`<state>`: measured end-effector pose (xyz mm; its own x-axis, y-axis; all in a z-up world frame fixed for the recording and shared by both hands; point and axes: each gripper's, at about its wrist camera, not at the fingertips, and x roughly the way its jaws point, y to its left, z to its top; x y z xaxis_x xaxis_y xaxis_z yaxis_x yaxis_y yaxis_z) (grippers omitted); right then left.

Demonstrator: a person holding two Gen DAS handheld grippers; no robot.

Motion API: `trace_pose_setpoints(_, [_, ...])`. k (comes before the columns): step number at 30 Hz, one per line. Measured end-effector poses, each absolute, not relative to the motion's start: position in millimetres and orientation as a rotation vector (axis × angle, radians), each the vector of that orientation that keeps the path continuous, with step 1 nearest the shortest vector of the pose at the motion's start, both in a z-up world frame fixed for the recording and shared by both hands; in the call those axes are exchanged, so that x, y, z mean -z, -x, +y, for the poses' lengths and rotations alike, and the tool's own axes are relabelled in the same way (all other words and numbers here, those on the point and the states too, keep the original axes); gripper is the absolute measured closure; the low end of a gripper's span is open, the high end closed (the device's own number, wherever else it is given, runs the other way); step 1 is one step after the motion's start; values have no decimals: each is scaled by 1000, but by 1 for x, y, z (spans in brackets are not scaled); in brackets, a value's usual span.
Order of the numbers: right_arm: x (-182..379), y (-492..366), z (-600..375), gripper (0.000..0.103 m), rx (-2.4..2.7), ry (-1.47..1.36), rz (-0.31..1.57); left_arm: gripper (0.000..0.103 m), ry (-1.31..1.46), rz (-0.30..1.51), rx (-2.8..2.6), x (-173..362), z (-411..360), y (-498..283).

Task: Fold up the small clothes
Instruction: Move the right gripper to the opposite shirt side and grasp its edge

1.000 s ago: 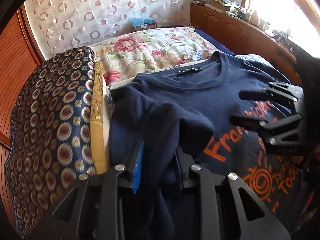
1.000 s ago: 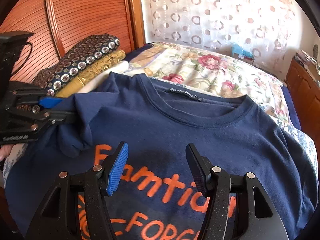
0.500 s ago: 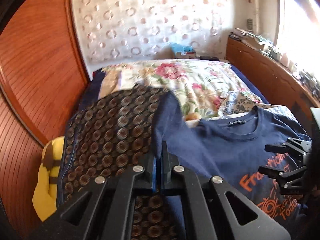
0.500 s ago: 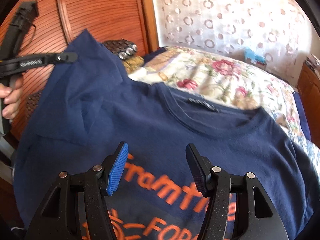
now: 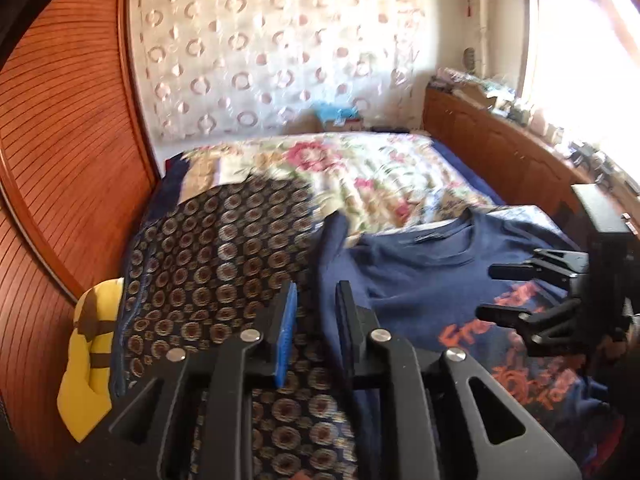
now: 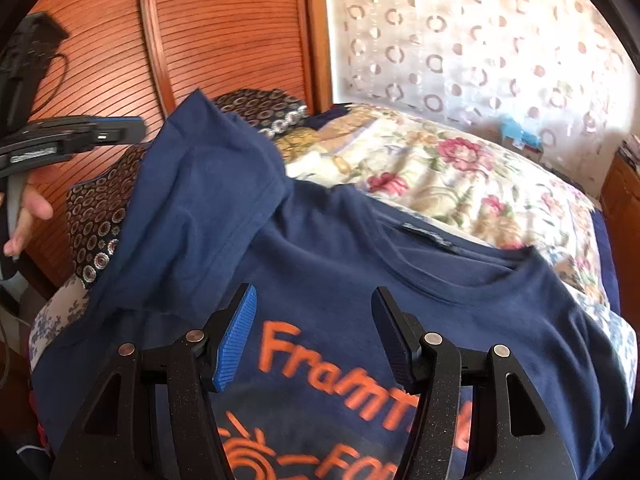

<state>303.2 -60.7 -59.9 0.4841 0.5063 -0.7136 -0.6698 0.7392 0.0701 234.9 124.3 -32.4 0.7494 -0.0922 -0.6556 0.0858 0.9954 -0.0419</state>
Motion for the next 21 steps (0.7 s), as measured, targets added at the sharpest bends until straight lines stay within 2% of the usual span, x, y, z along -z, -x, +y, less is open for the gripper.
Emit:
trace_pose_setpoints(7, [41,-296,-126,42,-613,180,755,80,-9,693,225,24,78,-236])
trace_pose_setpoints(15, [19,-275,-233,38,-385,159,712,79,-33,764,392,64,2,-260])
trace_pose_setpoints(21, [31,-258,-314,38,-209,129,753,79,-105,837,454,99,-51,-271])
